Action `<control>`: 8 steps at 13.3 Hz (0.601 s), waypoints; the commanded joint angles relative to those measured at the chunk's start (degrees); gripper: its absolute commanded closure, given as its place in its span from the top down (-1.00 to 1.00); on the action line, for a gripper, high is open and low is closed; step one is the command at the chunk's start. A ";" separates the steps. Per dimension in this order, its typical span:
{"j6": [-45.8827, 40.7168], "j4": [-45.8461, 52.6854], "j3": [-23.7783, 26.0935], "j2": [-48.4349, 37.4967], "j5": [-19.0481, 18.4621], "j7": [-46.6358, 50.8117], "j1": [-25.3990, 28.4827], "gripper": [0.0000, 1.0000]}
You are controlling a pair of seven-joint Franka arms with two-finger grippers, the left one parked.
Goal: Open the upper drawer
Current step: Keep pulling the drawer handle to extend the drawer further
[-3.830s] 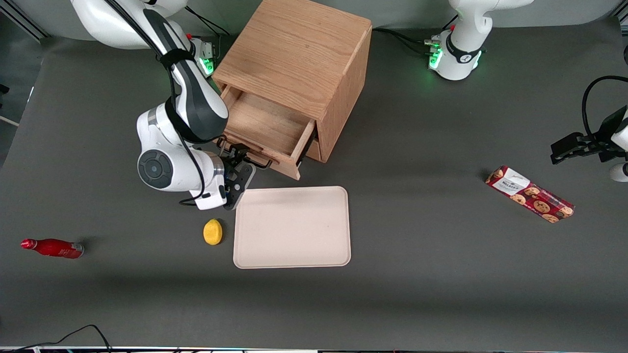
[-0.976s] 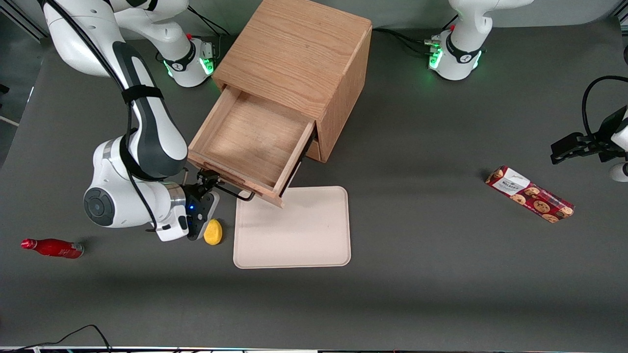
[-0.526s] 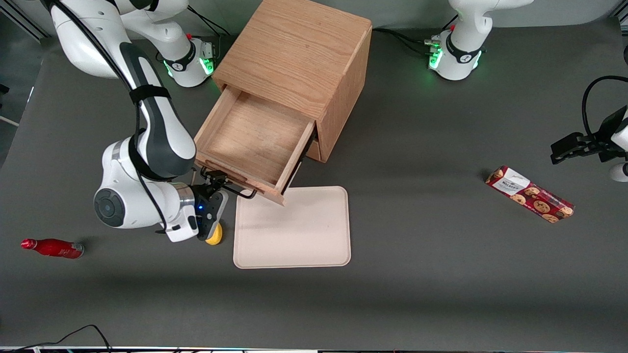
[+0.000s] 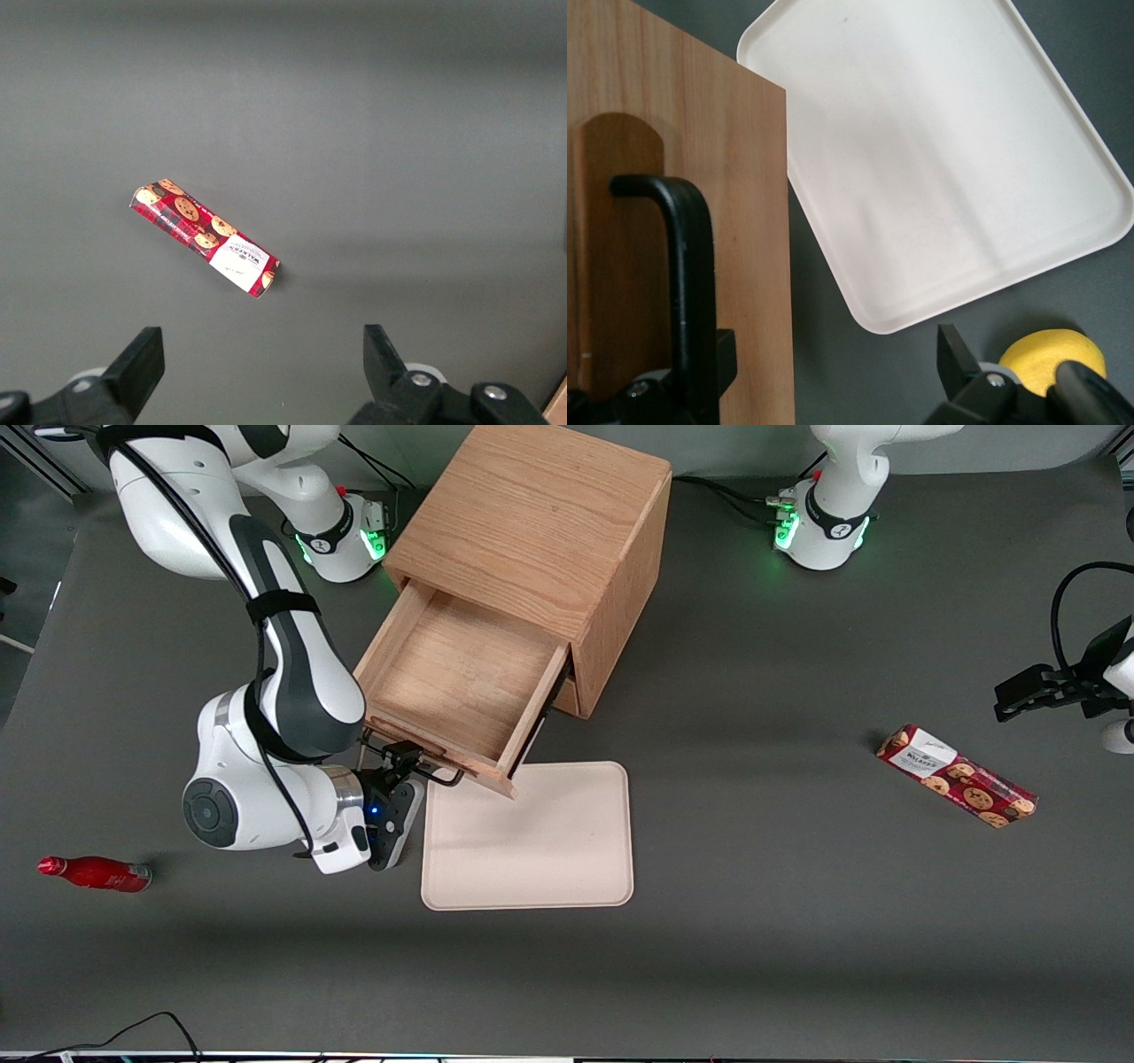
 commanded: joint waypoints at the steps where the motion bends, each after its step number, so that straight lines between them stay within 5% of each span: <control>1: -0.38 3.10 -1.18 2.85 2.48 -1.72 0.78 1.00; 8: -0.38 3.98 -2.06 3.20 2.84 -1.80 0.26 1.00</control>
